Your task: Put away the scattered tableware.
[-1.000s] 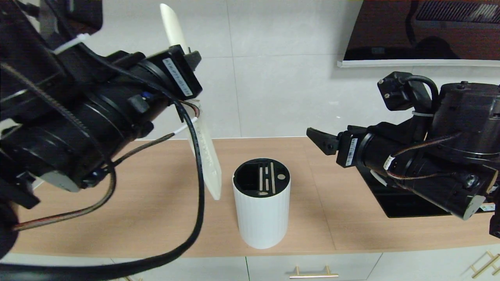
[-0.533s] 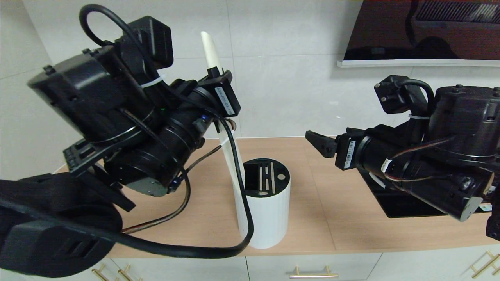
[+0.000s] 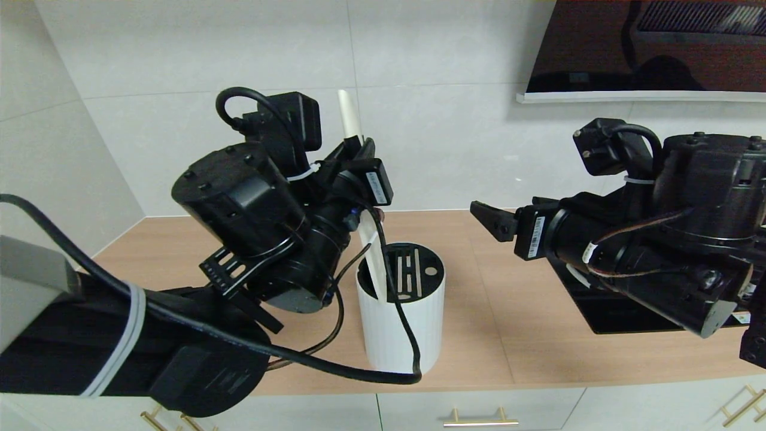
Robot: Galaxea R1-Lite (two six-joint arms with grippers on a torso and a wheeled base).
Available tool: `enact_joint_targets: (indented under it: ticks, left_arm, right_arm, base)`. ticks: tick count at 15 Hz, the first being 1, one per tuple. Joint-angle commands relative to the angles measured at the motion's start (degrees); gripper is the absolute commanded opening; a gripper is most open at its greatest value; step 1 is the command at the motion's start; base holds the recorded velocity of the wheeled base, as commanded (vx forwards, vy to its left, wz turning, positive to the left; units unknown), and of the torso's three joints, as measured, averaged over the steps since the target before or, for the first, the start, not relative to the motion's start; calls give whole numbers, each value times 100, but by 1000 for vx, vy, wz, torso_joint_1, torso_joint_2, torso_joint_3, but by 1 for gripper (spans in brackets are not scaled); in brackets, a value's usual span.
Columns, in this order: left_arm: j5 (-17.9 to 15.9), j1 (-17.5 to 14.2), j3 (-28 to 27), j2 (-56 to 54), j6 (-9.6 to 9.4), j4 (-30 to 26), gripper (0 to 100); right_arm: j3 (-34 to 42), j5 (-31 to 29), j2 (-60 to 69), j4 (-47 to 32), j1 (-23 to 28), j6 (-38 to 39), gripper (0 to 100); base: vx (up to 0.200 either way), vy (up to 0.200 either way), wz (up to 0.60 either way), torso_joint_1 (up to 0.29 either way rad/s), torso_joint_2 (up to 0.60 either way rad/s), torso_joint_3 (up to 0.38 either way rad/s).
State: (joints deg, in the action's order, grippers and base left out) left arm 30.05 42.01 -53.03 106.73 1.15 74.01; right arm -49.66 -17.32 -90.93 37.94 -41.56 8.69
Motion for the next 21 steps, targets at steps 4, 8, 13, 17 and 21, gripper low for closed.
enact_joint_targets:
  ticks: [4, 8, 13, 17, 21]
  left_arm:
    - [54, -44, -217, 331, 8, 298, 0]
    - [80, -184, -340, 428, 17, 377, 0]
    - [89, -184, -454, 727, -71, 694, 0]
    - [89, -263, -454, 841, -79, 738, 0]
    - [89, -290, -454, 964, -79, 764, 0]
  right_arm:
    - [1, 1, -39, 12, -10, 1, 100]
    - [1, 1, -56, 12, -10, 1, 100]
    - [9, 10, -56, 12, -10, 1, 100]
    - [18, 10, -92, 21, -10, 1, 100]
    - [18, 10, -92, 21, -1, 1, 100]
  base:
    - [0, 0, 0, 0, 0, 0]
    - [0, 0, 0, 0, 0, 0]
    - [0, 0, 0, 0, 0, 0]
    - [0, 0, 0, 0, 0, 0]
    - [0, 0, 0, 0, 0, 0]
